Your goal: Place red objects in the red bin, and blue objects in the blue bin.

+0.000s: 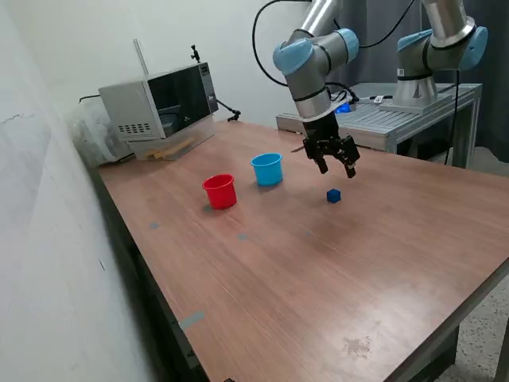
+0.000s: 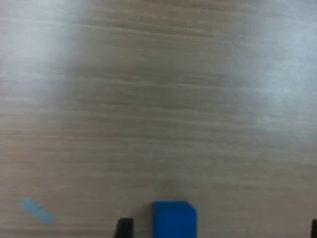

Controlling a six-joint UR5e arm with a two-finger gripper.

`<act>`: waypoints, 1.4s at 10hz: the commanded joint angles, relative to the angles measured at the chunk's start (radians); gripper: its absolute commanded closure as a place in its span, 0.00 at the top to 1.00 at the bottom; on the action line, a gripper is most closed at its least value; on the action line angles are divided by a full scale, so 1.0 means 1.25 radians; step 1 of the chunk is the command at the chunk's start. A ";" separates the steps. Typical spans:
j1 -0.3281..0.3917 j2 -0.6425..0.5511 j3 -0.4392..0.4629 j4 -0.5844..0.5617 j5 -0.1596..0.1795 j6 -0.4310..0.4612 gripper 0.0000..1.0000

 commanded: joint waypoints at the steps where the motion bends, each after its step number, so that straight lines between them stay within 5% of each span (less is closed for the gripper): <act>1: 0.016 0.028 0.000 -0.025 -0.002 -0.012 1.00; 8: 0.007 0.065 -0.008 -0.054 -0.063 -0.020 1.00; 9: 0.007 0.065 -0.008 -0.054 -0.063 -0.020 0.00; 14: 0.013 0.059 -0.007 -0.054 -0.064 -0.031 0.00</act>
